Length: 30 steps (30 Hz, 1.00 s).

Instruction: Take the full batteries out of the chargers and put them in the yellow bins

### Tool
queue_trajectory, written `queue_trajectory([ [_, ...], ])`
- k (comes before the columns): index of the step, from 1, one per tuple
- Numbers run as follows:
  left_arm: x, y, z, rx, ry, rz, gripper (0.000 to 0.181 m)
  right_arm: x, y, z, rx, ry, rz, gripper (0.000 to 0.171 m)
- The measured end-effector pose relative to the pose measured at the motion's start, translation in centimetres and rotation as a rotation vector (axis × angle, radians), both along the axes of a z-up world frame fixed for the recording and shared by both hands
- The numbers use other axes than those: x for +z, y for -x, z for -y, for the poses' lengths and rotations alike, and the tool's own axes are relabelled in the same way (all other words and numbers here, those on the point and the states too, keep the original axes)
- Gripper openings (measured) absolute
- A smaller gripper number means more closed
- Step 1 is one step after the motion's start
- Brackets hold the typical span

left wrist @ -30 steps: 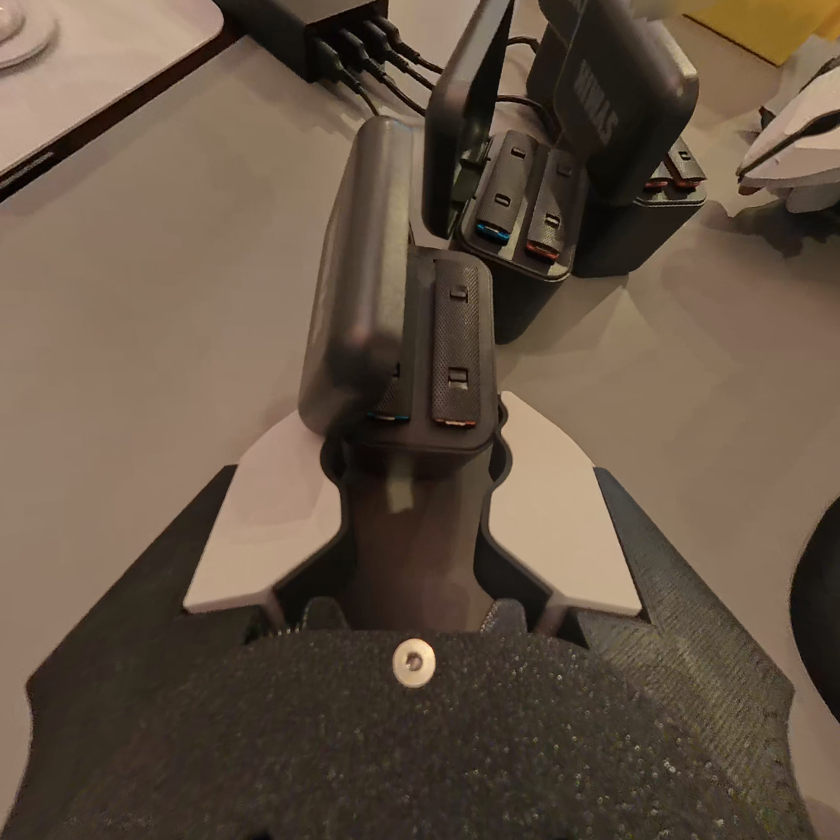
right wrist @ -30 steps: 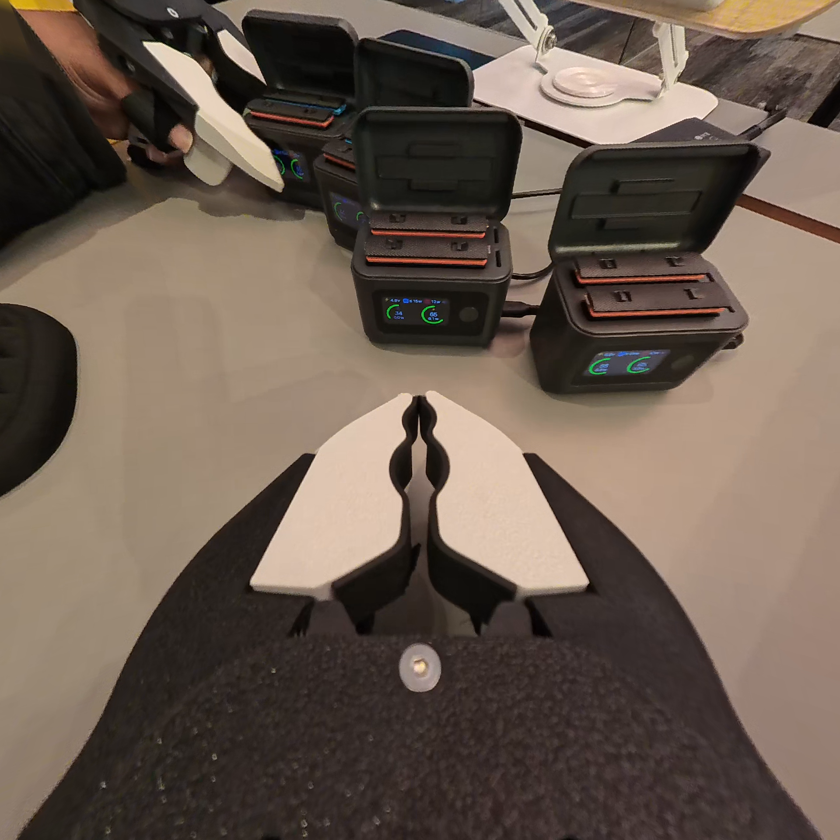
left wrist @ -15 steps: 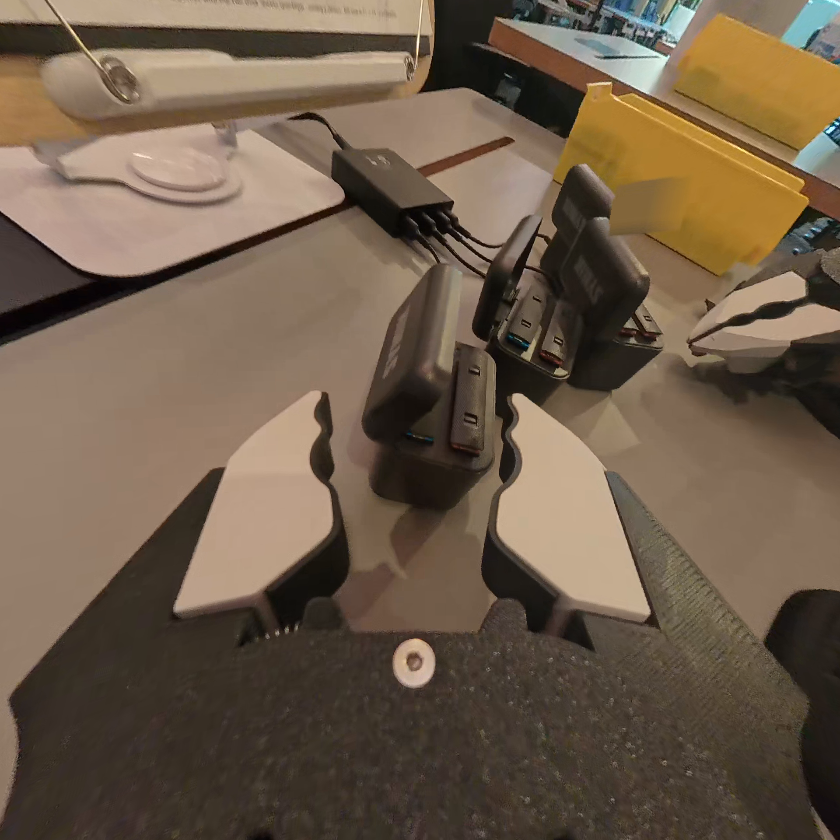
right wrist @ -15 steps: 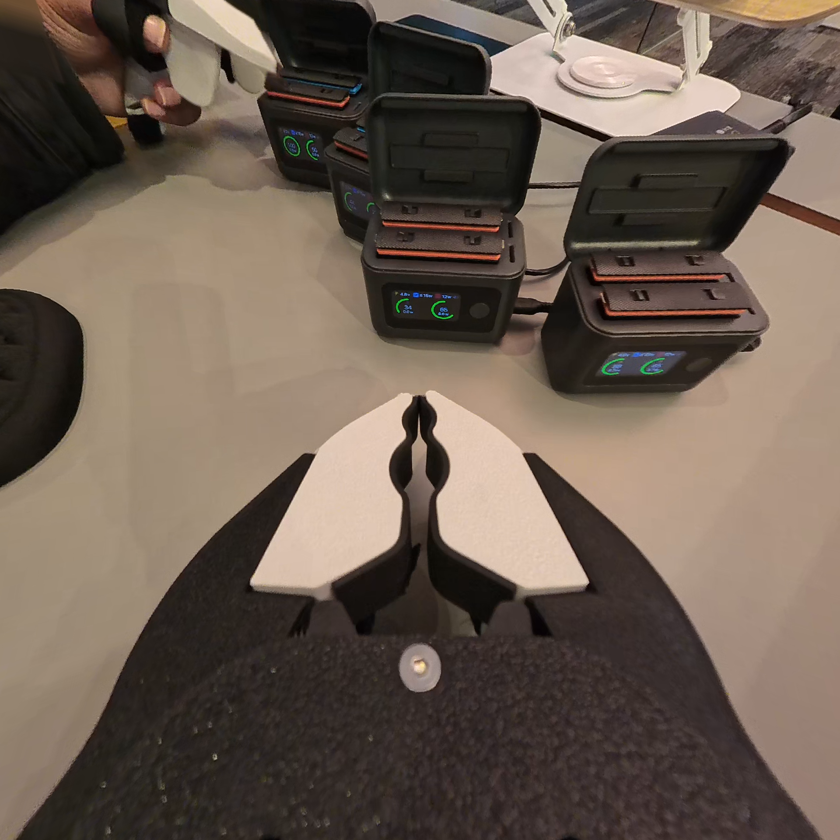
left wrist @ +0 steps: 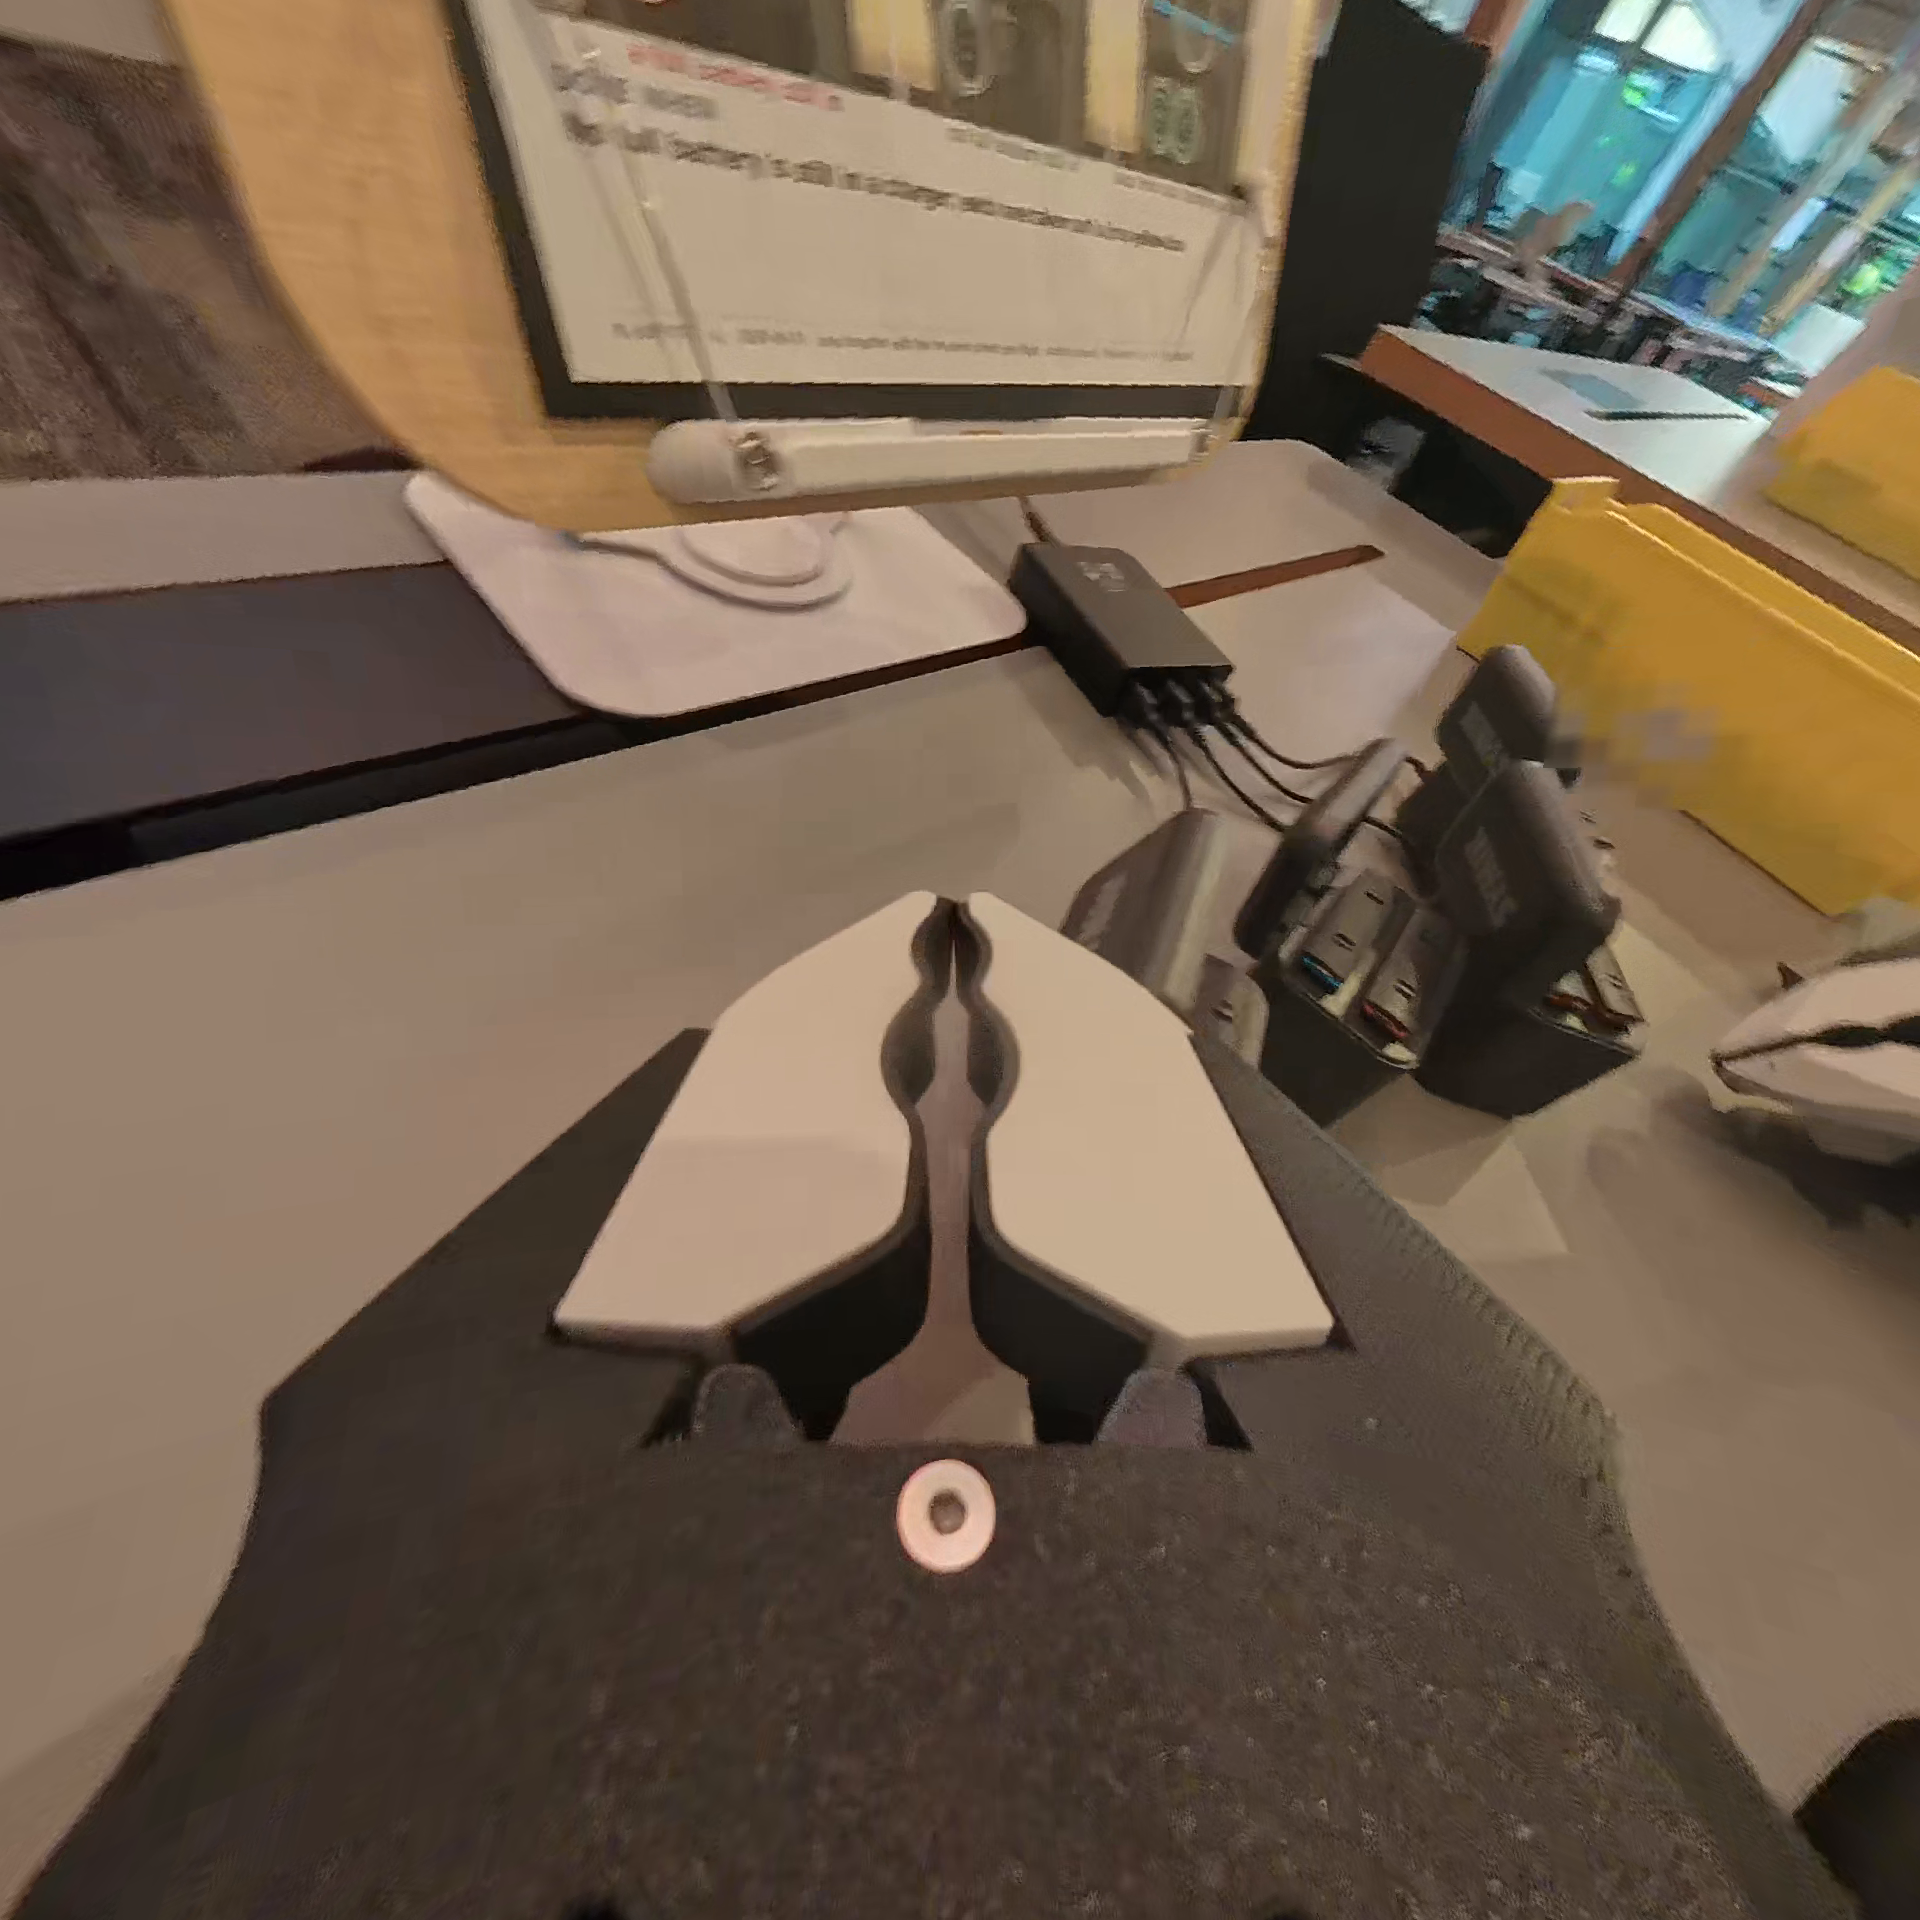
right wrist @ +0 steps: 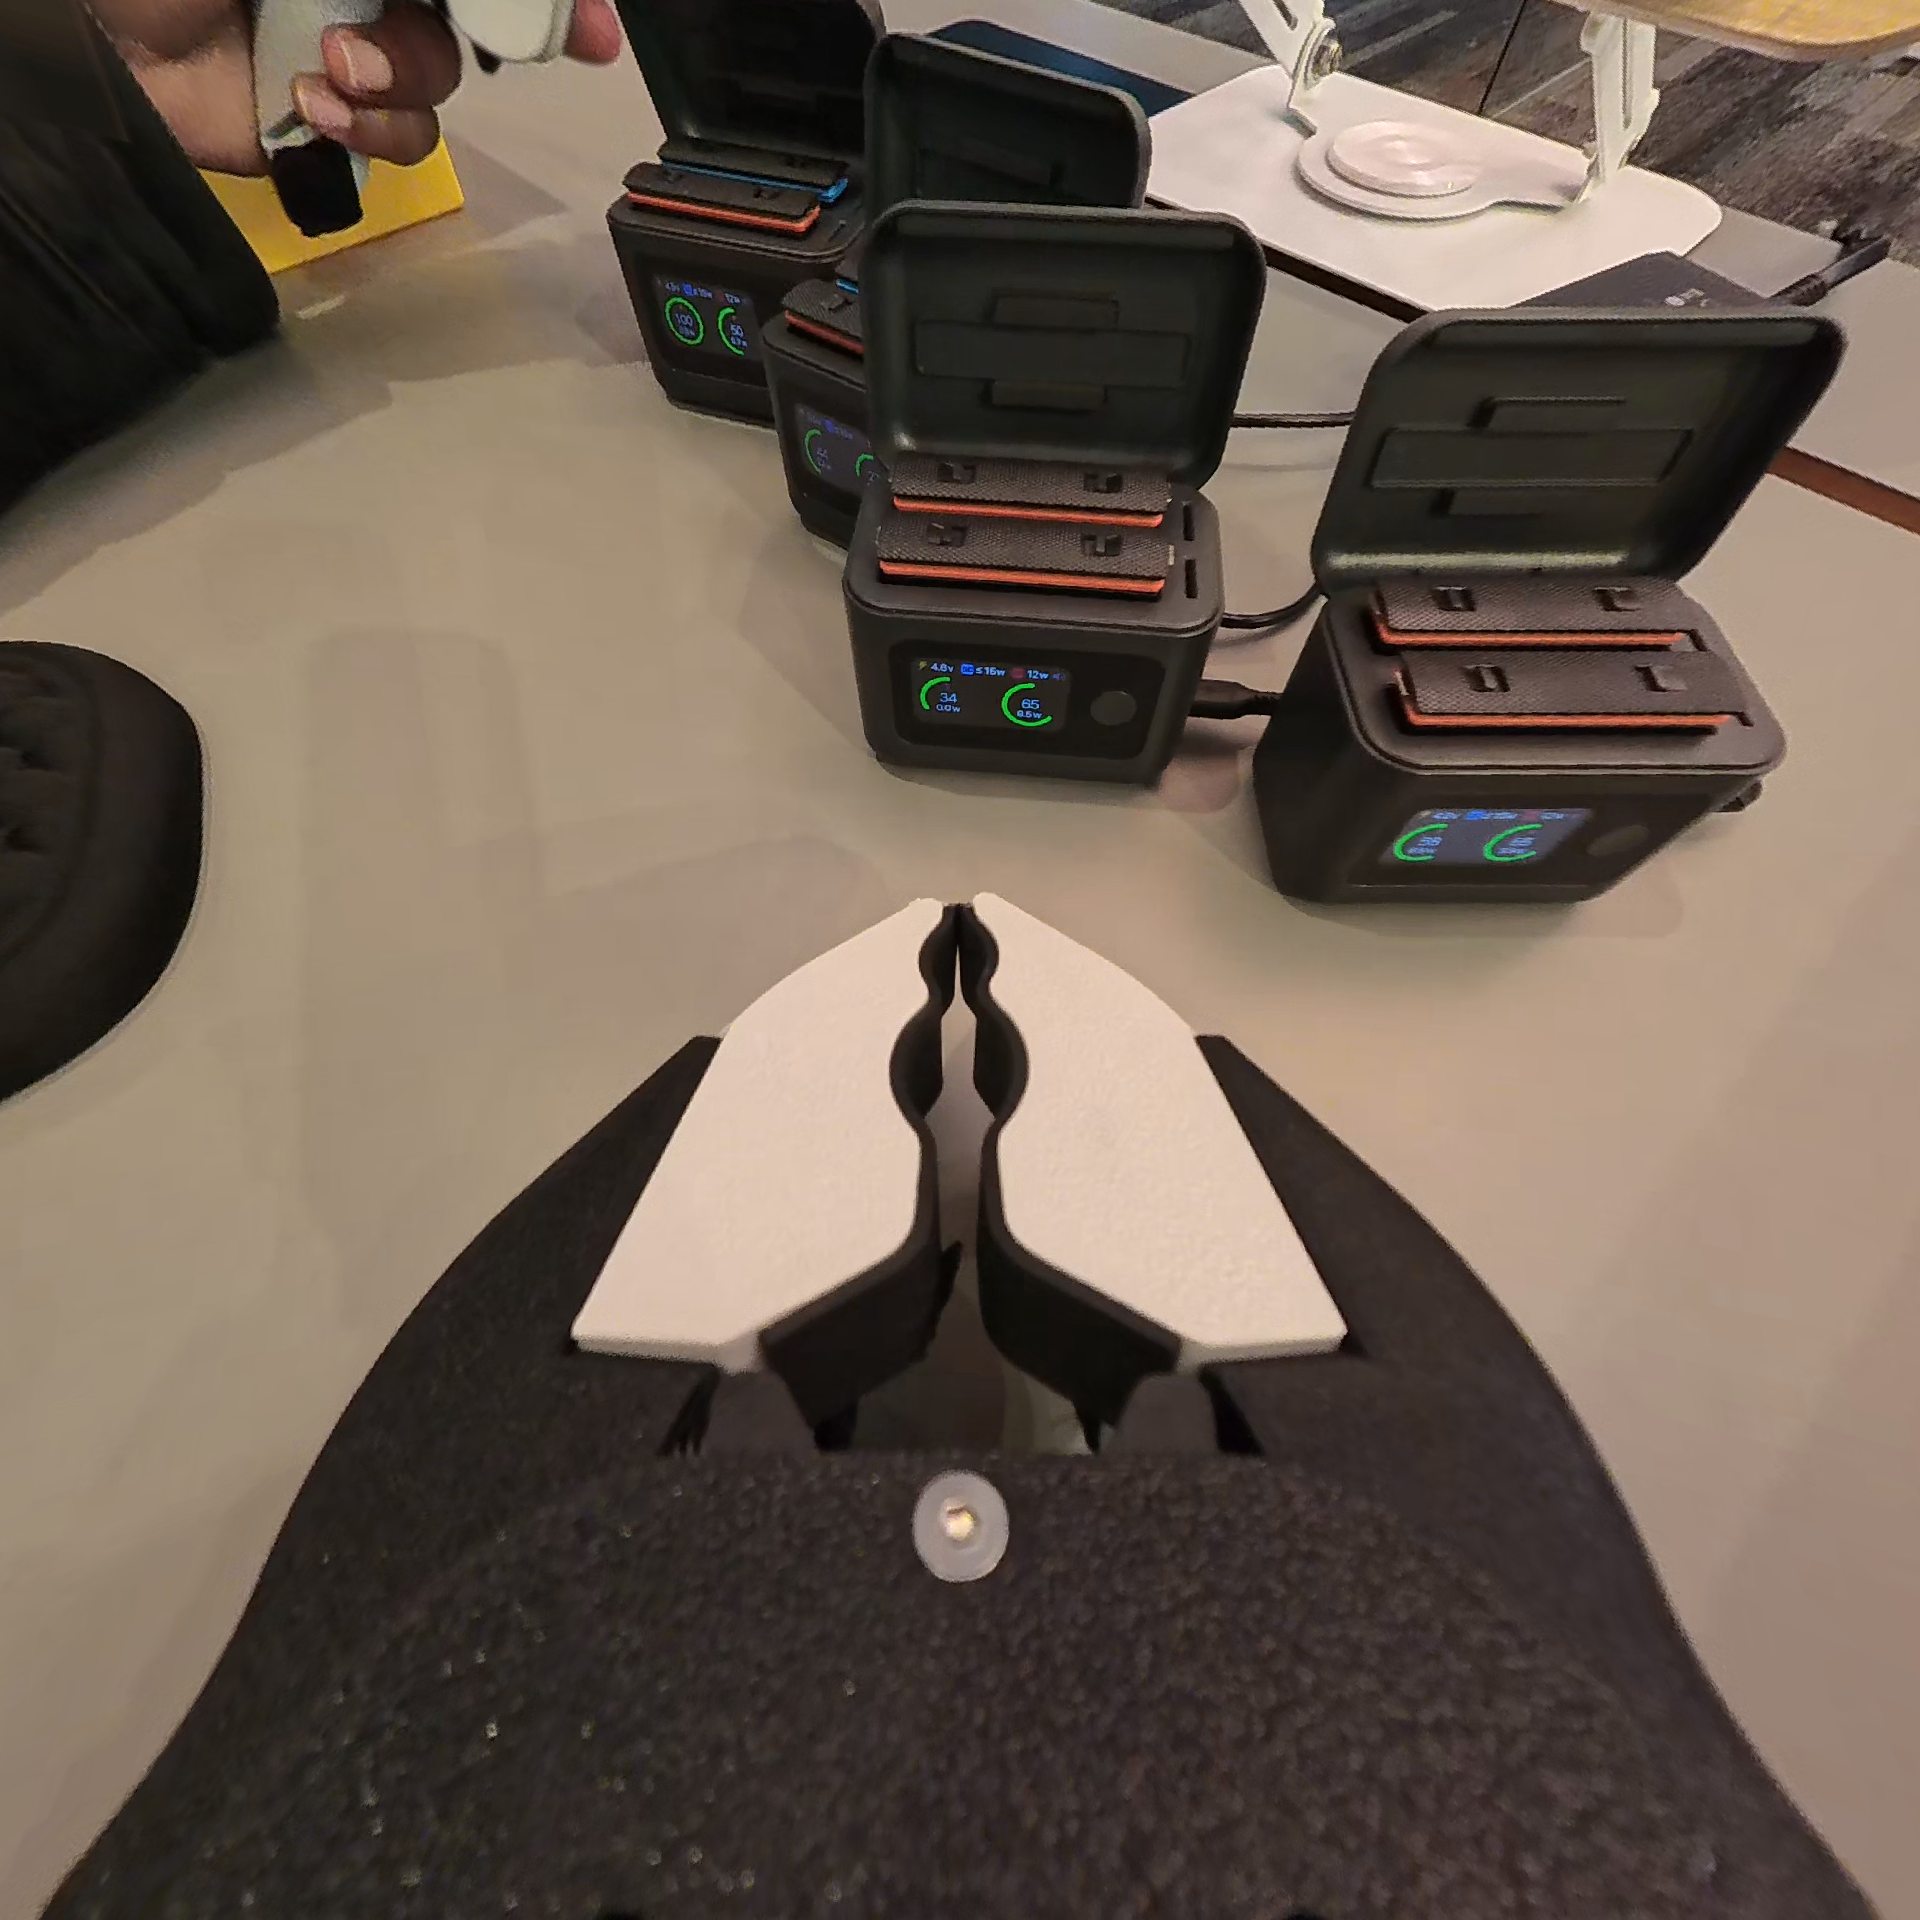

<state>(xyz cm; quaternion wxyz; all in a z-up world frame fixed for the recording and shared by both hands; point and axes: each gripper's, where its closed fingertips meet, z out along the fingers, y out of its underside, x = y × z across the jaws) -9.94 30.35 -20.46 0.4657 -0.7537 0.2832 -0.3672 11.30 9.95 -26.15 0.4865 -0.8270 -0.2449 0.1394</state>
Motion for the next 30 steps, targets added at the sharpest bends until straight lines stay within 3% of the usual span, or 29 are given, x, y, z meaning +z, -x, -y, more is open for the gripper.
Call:
queue_trajectory([
  [6, 0.3, 0.2, -0.1, 0.009, -0.027, 0.014, 0.014, 0.0, 0.1, 0.0, 0.004, 0.0, 0.001, 0.0],
  [12, 0.2, -2.3, 2.8, -0.204, -0.094, 0.006, 0.064, -0.1, 0.2, 0.1, 0.01, 0.002, 0.004, 0.0],
  [14, -1.0, -2.7, 2.9, -0.217, -0.085, -0.052, 0.057, -0.1, 0.2, 0.1, 0.012, 0.003, 0.006, 0.0],
  [16, -1.9, -3.0, 2.8, -0.216, -0.079, -0.09, 0.026, -0.1, 0.2, 0.1, 0.014, 0.003, 0.008, 0.0],
  [17, -2.0, -3.1, 2.5, -0.203, -0.066, -0.079, 0.021, -0.1, 0.2, 0.1, 0.015, 0.003, 0.009, 0.0],
  [24, -2.4, -4.0, 3.0, -0.246, 0.17, 0.071, 0.013, -0.1, 0.8, 0.3, 0.044, -0.004, 0.019, 0.0],
  [30, -2.5, -4.1, 2.7, -0.23, 0.167, 0.081, 0.013, 0.4, 0.7, 0.1, 0.027, -0.059, 0.051, 0.001],
])
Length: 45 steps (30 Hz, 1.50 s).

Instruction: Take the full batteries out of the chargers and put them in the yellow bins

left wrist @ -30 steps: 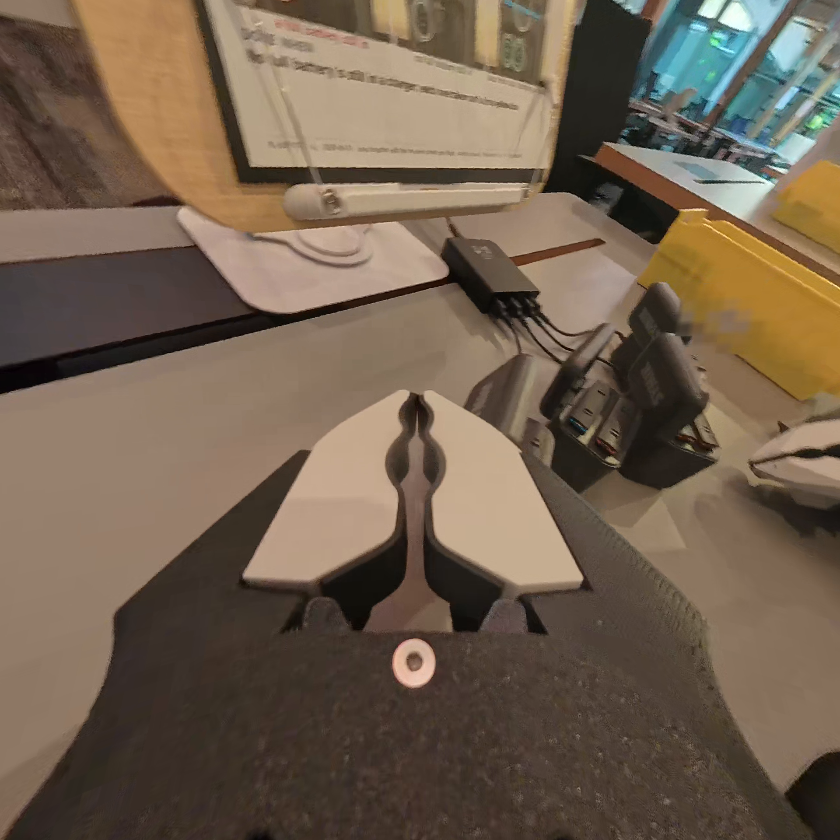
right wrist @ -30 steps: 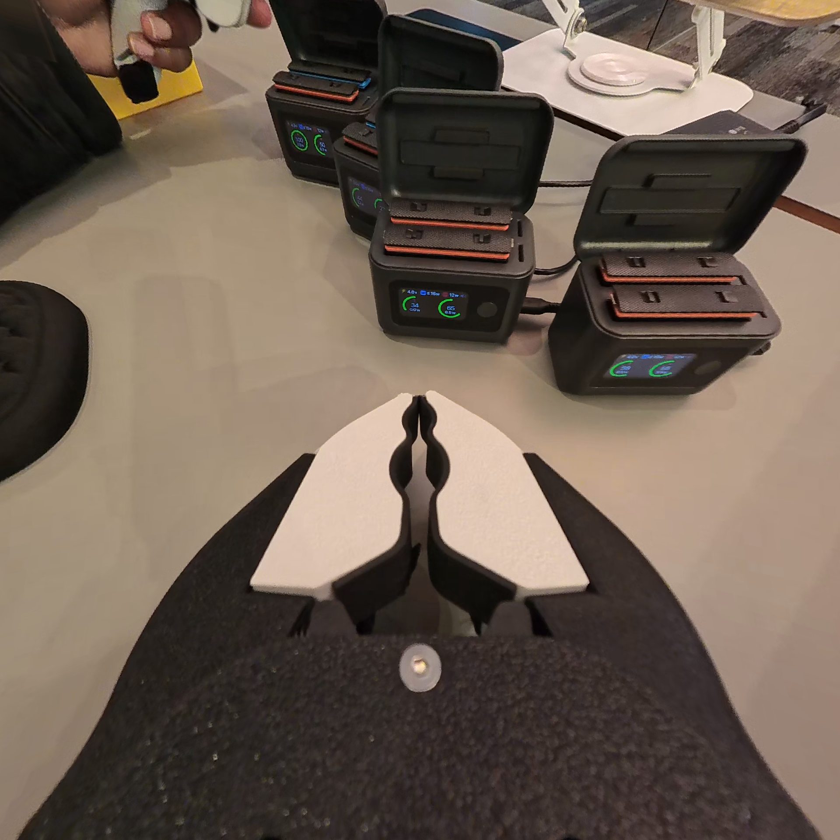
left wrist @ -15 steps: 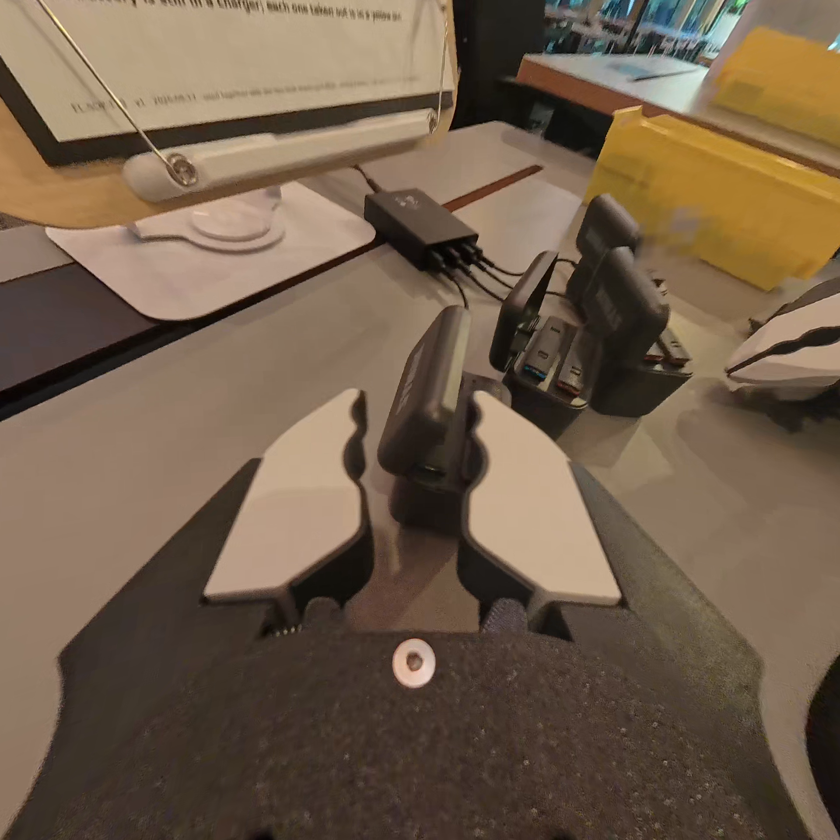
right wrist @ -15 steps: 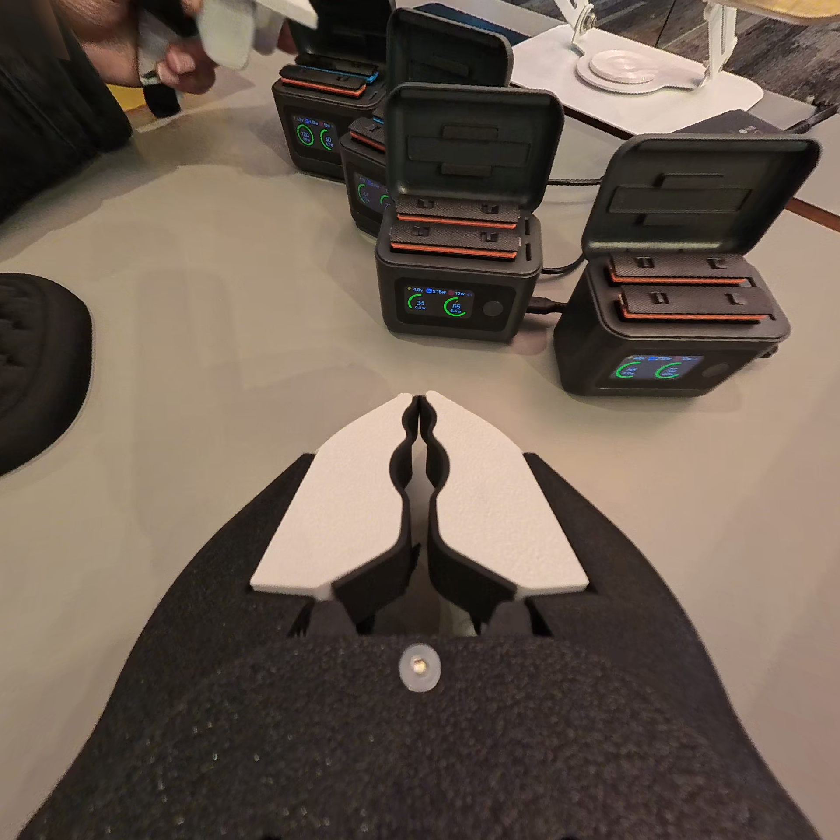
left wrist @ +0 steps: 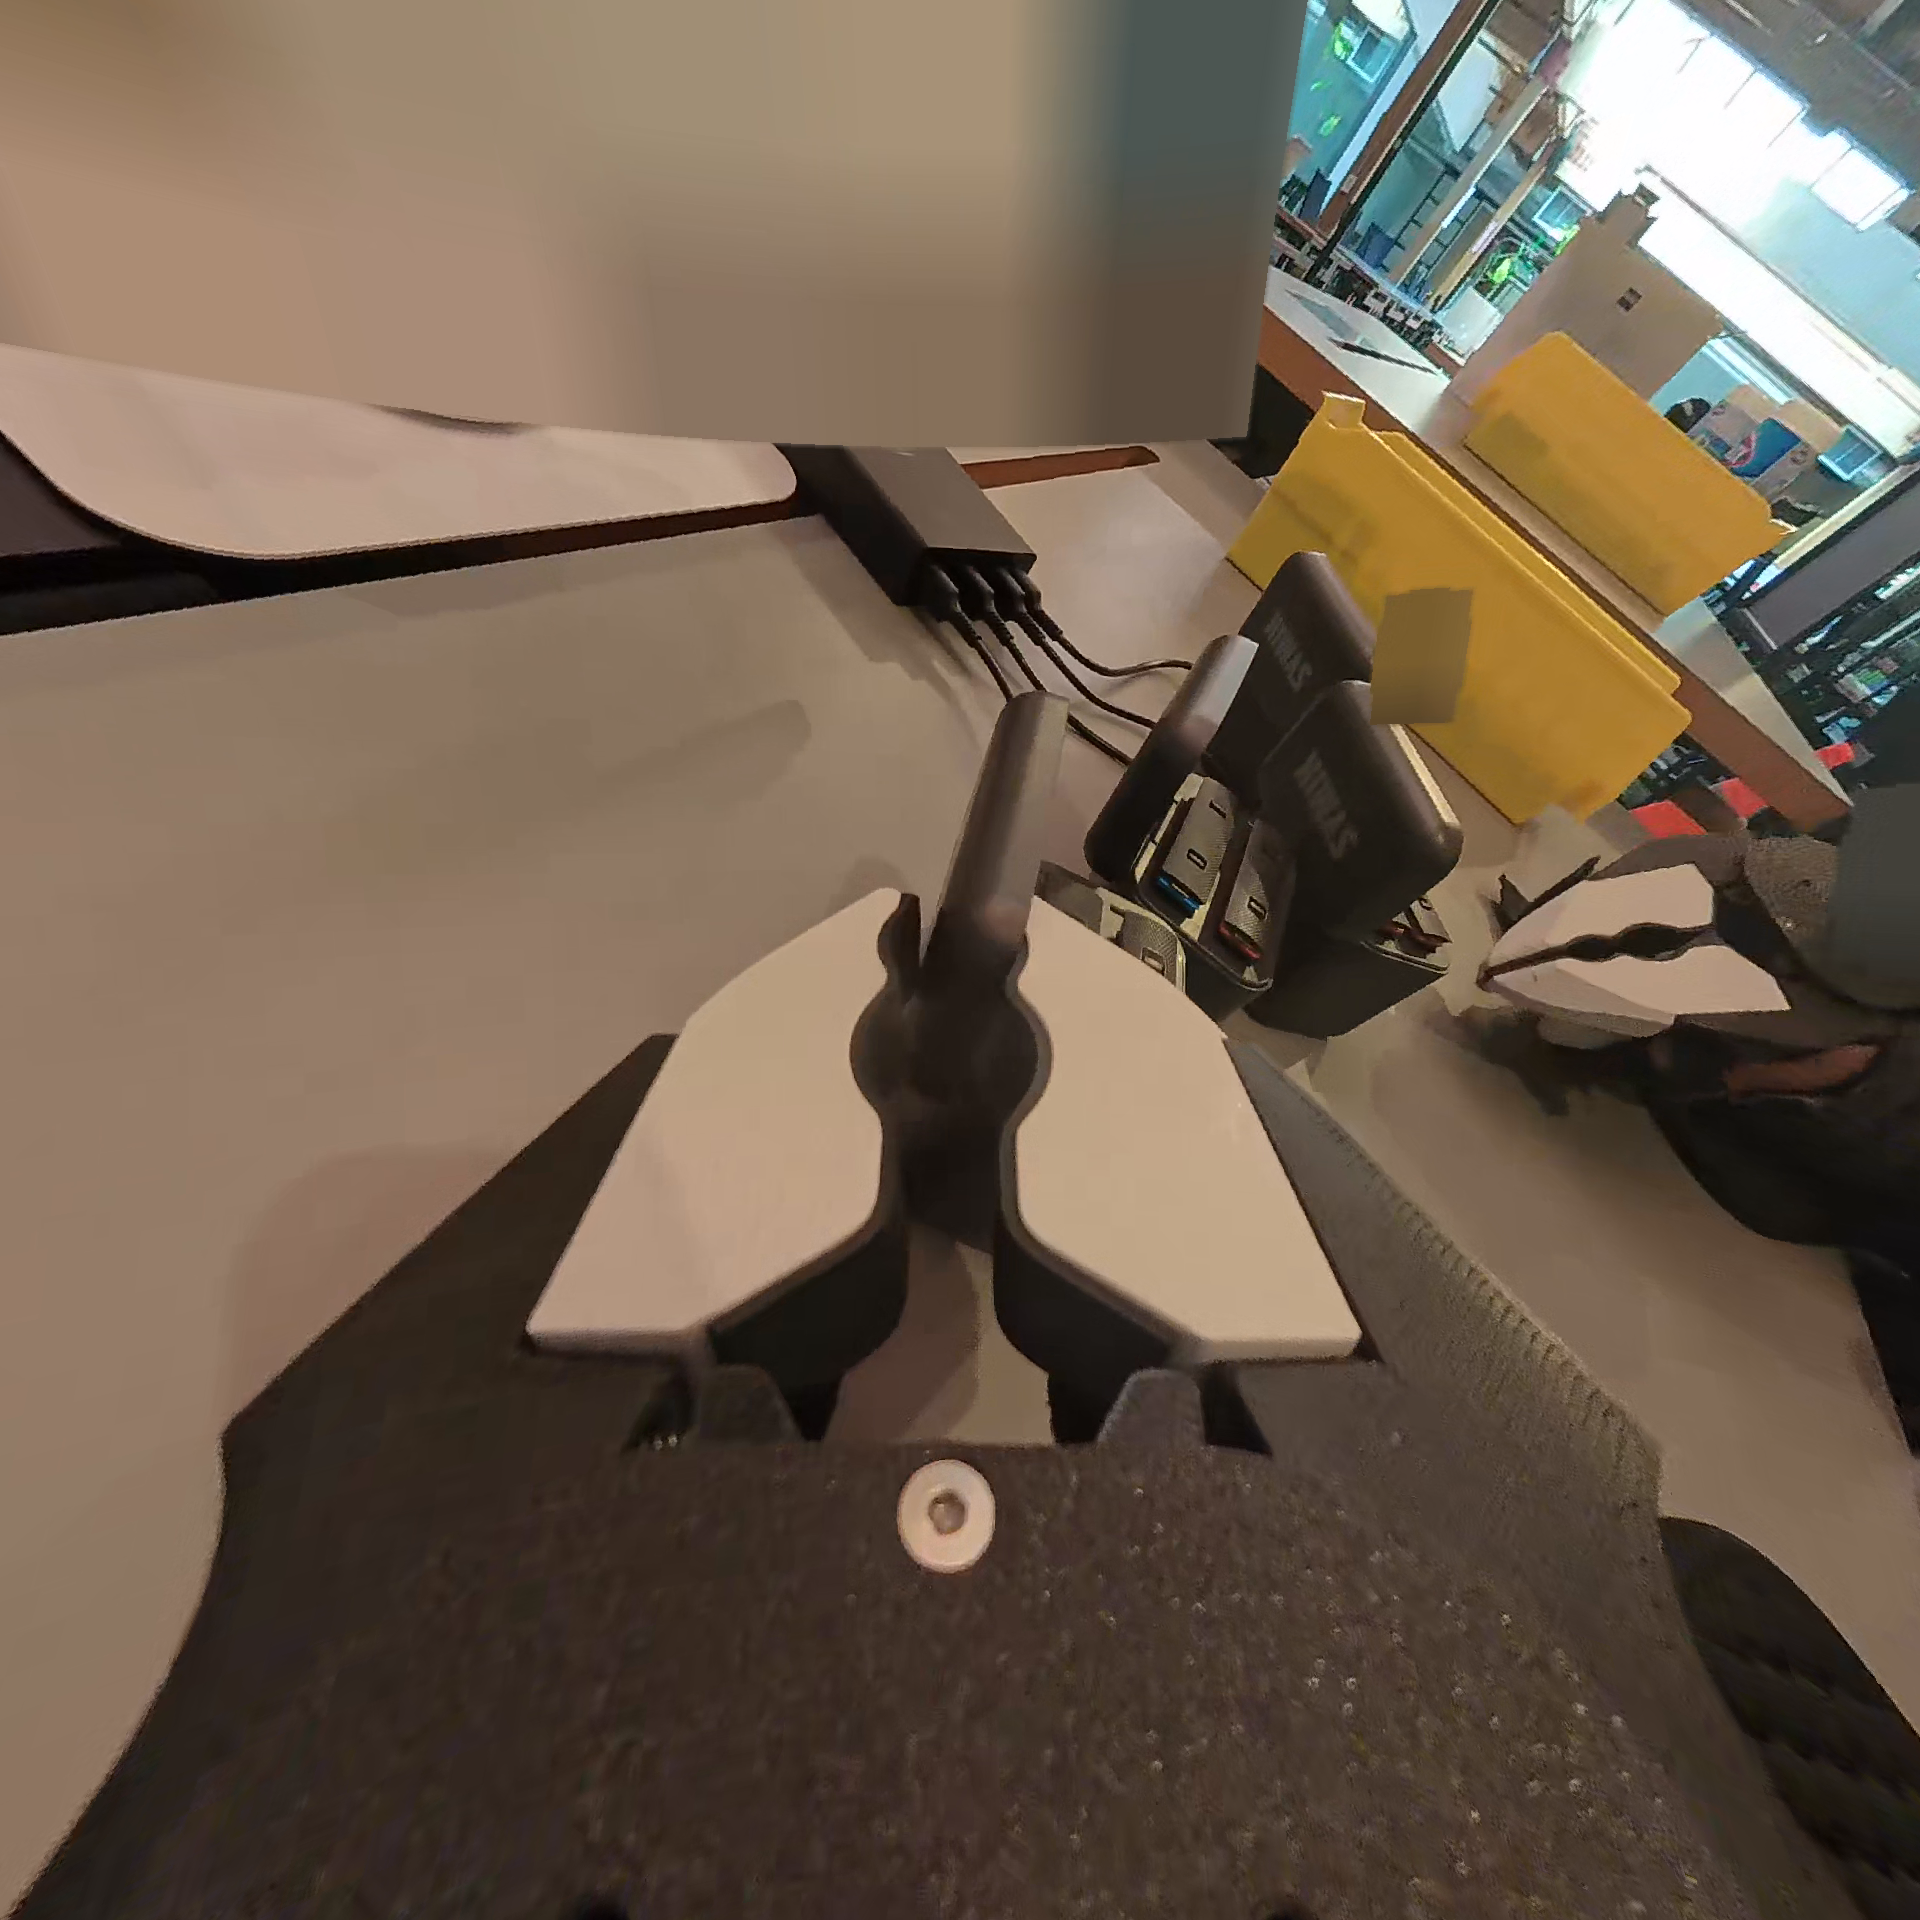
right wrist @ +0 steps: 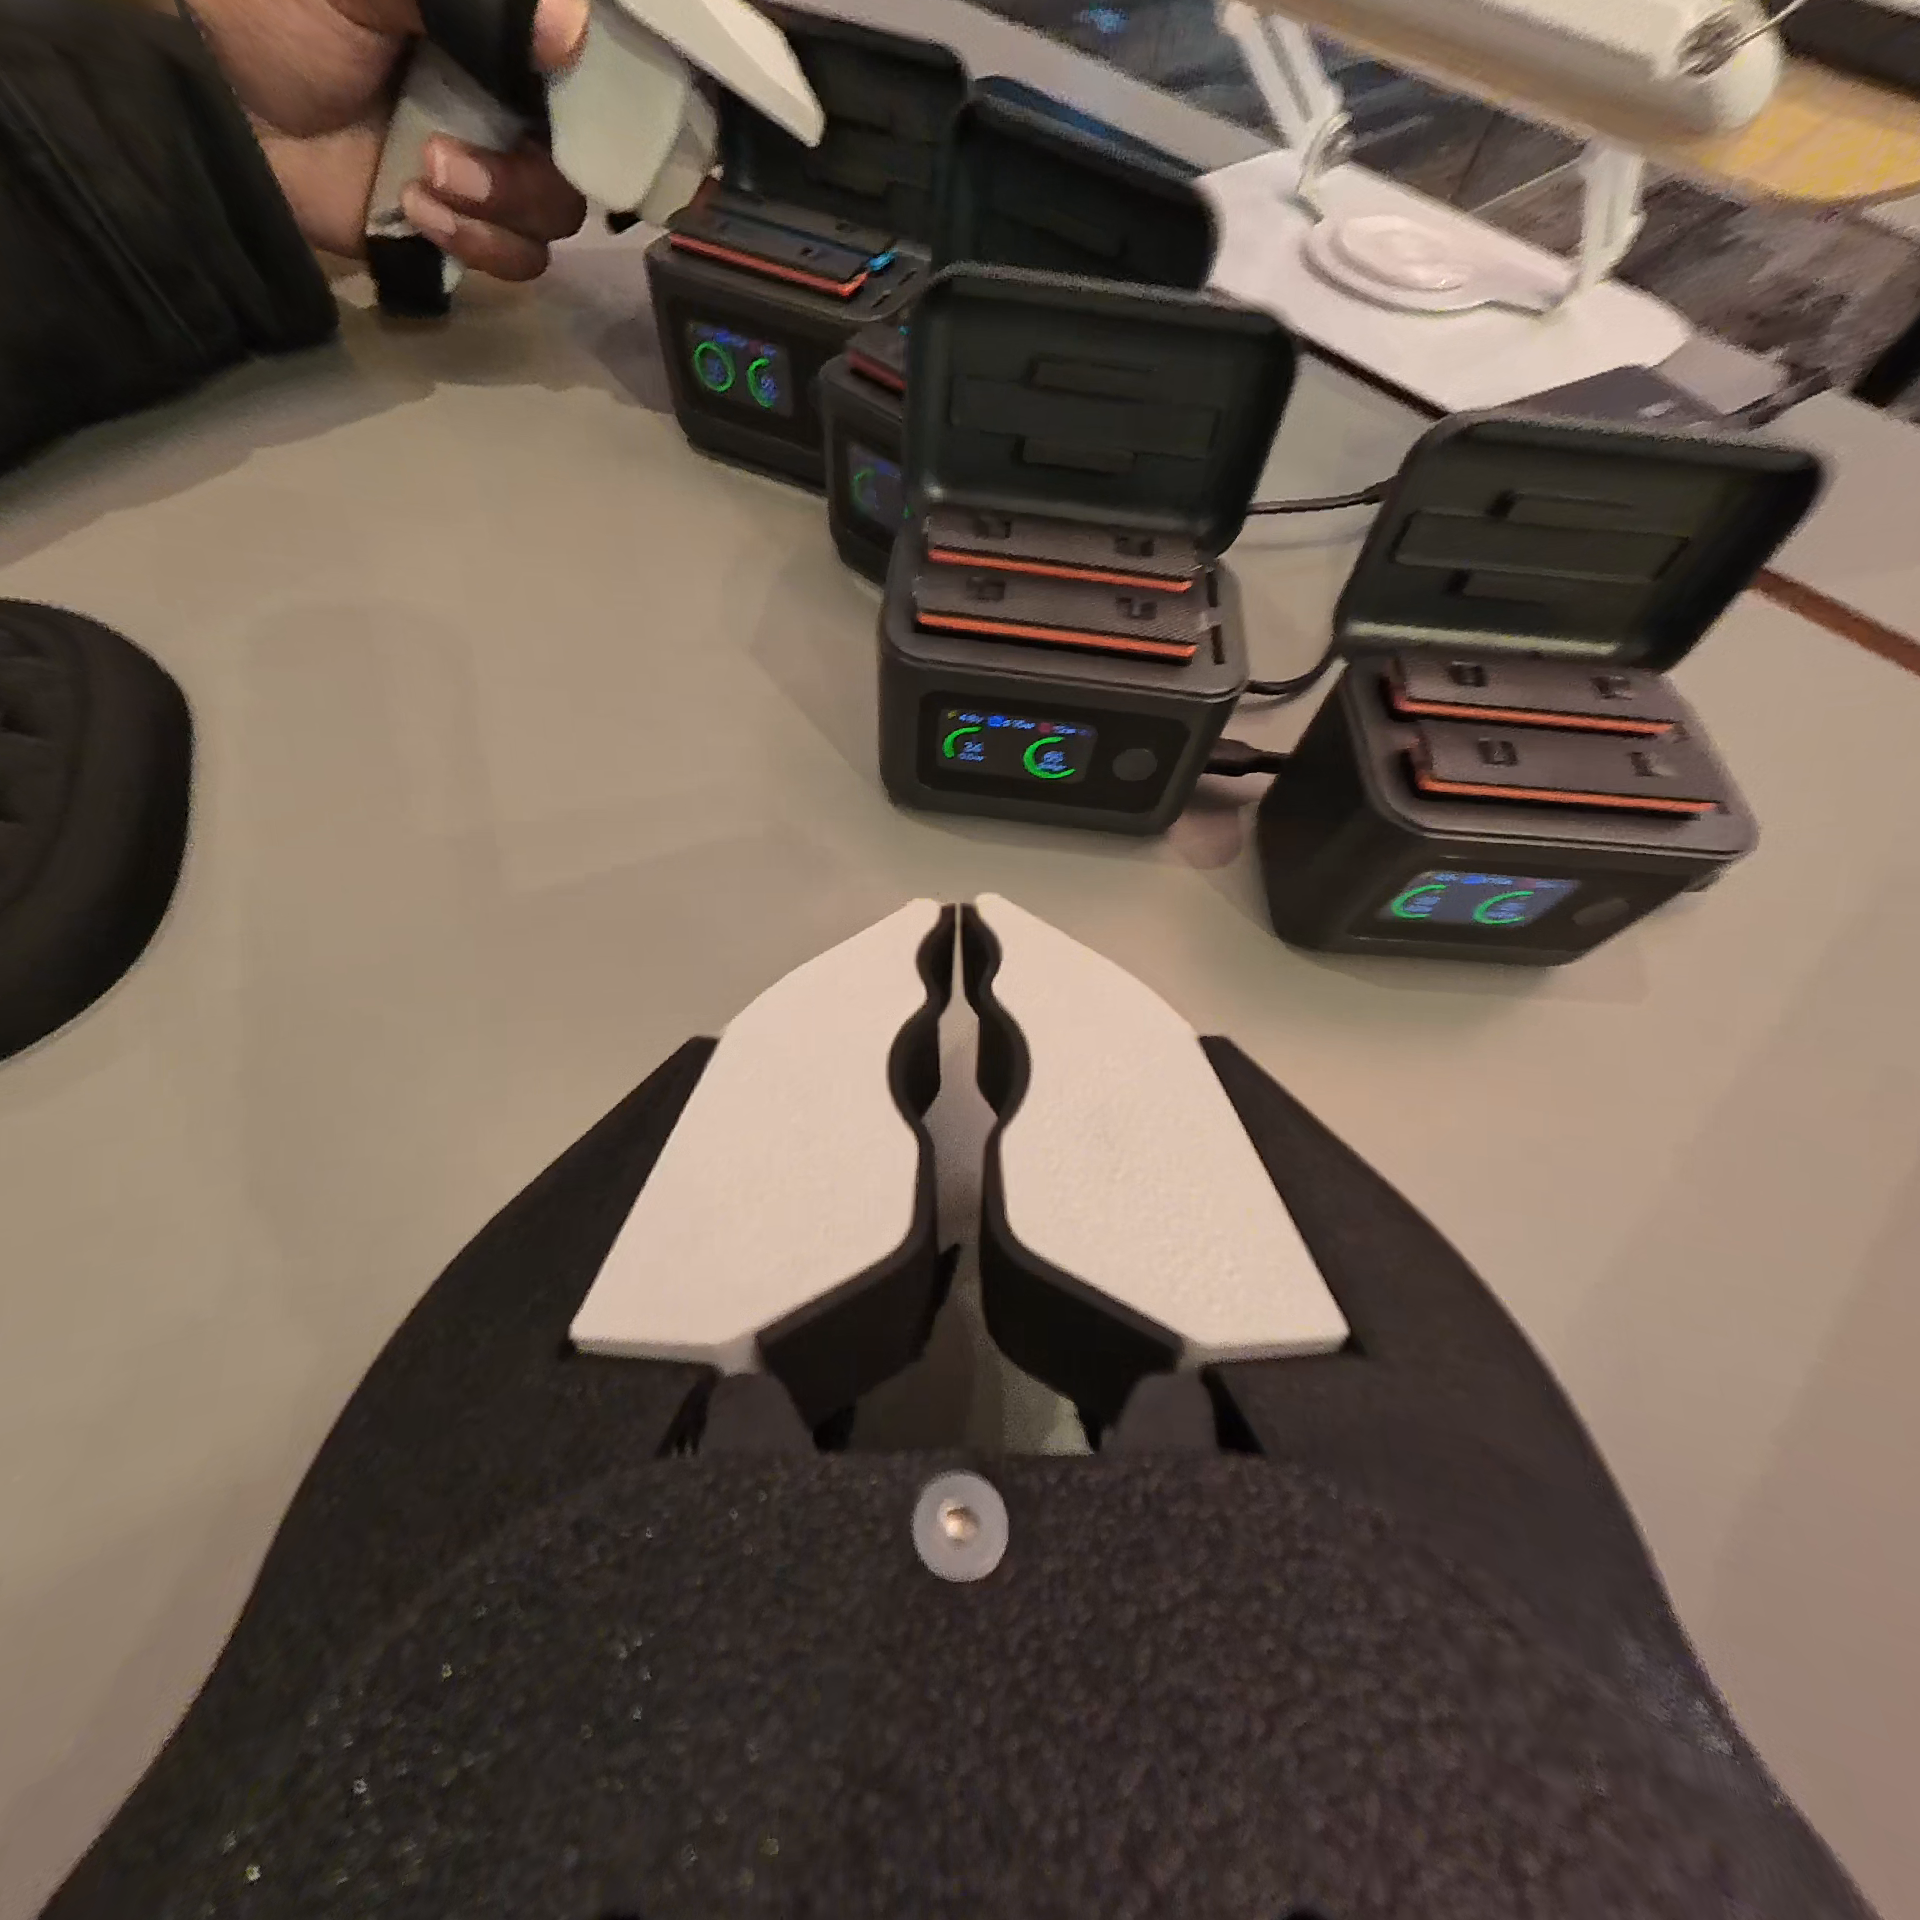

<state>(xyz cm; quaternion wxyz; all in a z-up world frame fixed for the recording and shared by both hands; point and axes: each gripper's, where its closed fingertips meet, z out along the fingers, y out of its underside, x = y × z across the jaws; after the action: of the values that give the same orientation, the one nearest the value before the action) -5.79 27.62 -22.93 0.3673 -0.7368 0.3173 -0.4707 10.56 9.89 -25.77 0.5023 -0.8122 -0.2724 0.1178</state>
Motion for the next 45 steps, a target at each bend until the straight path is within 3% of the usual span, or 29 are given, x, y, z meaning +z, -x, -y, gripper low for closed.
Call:
queue_trajectory([
  [4, 0.0, 0.0, 0.0, 0.001, -0.005, 0.008, 0.013, 1.9, -3.9, -2.1, -0.176, -0.101, 0.034, 0.036],
  [7, 0.0, 0.0, 0.0, -0.001, -0.013, 0.007, 0.013, 2.3, -7.2, -4.1, -0.259, -0.075, 0.041, 0.079],
  [12, 0.1, -0.2, 0.2, -0.009, -0.029, 0.011, 0.014, 0.2, -8.1, -7.7, -0.187, 0.061, 0.004, 0.113],
  [14, 0.1, -0.2, 0.2, -0.01, -0.041, 0.007, 0.014, -0.9, -7.3, -9.0, -0.138, 0.114, 0.002, 0.111],
  [16, 0.1, -0.2, 0.3, -0.013, -0.046, 0.006, 0.014, -1.7, -7.3, -10.1, -0.132, 0.122, 0.057, 0.096],
  [25, 0.2, 0.0, 0.1, -0.01, -0.059, 0.005, 0.017, -1.6, -12.0, -12.6, -0.222, 0.095, 0.087, 0.093],
  [28, 0.2, 0.0, 0.0, -0.005, -0.058, 0.009, 0.017, -1.5, -14.4, -13.5, -0.292, 0.083, 0.1, 0.069],
  [29, 0.2, 0.0, 0.0, -0.004, -0.057, 0.007, 0.017, -1.4, -15.1, -13.8, -0.319, 0.075, 0.1, 0.068],
  [34, -0.1, -0.1, 0.0, -0.005, -0.06, -0.004, 0.017, 0.4, -16.0, -13.3, -0.376, 0.025, 0.053, 0.078],
  [38, -0.2, -0.1, 0.0, -0.004, -0.06, -0.01, 0.017, 3.9, -14.9, -11.6, -0.426, -0.088, 0.216, 0.087],
  [41, -0.3, -0.1, 0.0, -0.004, -0.058, -0.015, 0.017, 5.6, -9.3, -9.9, -0.289, -0.118, 0.201, 0.09],
  [45, -0.5, 0.0, 0.0, -0.003, -0.055, -0.021, 0.017, 3.2, -0.7, -7.4, -0.088, 0.034, 0.103, 0.115],
])
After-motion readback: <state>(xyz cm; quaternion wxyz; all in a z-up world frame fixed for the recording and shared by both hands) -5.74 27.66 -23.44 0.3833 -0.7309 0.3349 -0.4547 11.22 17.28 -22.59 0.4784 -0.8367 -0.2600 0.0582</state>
